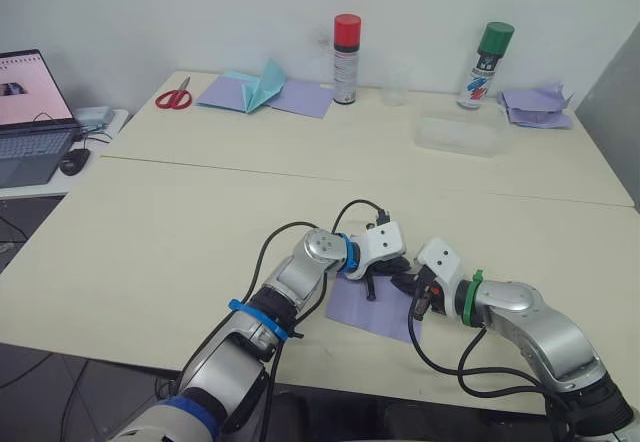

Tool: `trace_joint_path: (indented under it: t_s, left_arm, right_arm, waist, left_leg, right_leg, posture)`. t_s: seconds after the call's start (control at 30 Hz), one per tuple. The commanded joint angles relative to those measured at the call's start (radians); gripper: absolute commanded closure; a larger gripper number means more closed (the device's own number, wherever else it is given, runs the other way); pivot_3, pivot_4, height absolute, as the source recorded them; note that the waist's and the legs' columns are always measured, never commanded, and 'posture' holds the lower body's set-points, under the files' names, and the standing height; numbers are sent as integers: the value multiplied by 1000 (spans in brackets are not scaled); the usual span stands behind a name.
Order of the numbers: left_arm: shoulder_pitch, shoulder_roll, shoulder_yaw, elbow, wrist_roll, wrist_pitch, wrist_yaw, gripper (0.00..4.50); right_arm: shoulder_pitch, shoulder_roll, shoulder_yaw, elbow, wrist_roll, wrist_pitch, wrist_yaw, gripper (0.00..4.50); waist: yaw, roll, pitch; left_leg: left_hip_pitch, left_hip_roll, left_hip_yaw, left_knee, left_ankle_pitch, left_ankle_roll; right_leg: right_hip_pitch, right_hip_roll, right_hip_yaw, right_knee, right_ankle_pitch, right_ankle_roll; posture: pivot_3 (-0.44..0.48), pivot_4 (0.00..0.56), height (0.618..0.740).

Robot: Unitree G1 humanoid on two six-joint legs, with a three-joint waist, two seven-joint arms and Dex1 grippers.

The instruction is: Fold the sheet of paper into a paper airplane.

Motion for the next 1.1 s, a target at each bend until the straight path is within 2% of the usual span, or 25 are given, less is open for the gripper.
trace_joint_path:
  t_s: [0.03,0.23,0.43,0.53,0.63,0.73,0.83,0.97,1.07,1.1]
  left_arm:
    - [-7,49,12,76,57,11,61,4500]
    - [-3,100,25,91,53,-12,82,4500]
    - [-11,141,80,110,33,-60,157,4500]
    - [7,134,156,54,-51,-101,146,4500]
    - [60,123,293,-109,-228,65,107,4500]
    - [132,152,402,-281,-371,268,98,3757]
    - [199,179,454,-412,-459,418,108,2809]
    - [275,199,466,-537,-535,562,117,1554]
    - [294,195,441,-571,-531,607,149,662]
    - [296,199,423,-573,-520,609,152,662]
  right_arm:
    - [12,-2,-7,5,-9,30,-20,4463]
    - [10,14,4,10,-11,32,-37,4463]
    - [-12,27,17,33,-18,24,-36,4463]
    - [-22,31,28,46,-21,15,-34,4463]
    - [-33,35,43,65,-25,1,-29,4463]
    - [-43,44,57,83,-30,-11,-27,4500]
    - [-52,51,62,92,-32,-18,-28,4500]
    - [-54,53,66,101,-35,-25,-25,4500]
    - [-56,51,70,106,-42,-35,-19,4500]
    - [-57,52,71,107,-44,-36,-17,4500]
  waist:
    - [-1,0,0]
    - [-7,0,0]
    - [-9,0,0]
    - [-9,0,0]
    - [-9,0,0]
    - [-8,0,1]
    - [-8,0,1]
    - [-8,0,1]
    - [-7,0,1]
    - [-7,0,1]
  left_leg:
    - [0,0,0,0,0,0]
    - [1,3,-2,0,0,0]
    - [2,4,-3,0,0,-1]
    - [2,4,-2,0,0,-1]
    - [1,5,-3,0,0,-1]
    - [1,5,-4,0,1,-2]
    - [1,5,-9,0,1,-3]
    - [1,4,-12,0,2,-3]
    - [1,4,-12,0,2,-4]
    - [1,4,-13,0,2,-4]
  right_leg:
    - [0,0,0,0,0,0]
    - [0,4,0,1,0,0]
    - [-1,8,1,2,0,0]
    - [-3,8,1,6,0,0]
    - [-5,7,1,10,0,0]
    - [-6,6,1,15,0,0]
    - [-6,6,0,15,0,0]
    - [-5,7,0,15,0,0]
    - [-5,7,0,15,0,0]
    - [-4,7,0,15,0,0]
  posture:
    - [0,150,740]
    - [0,150,740]
    - [0,150,740]
    - [0,150,740]
    - [0,150,740]
    - [0,150,740]
    - [0,150,740]
    - [0,150,740]
    - [0,150,740]
    - [0,150,740]
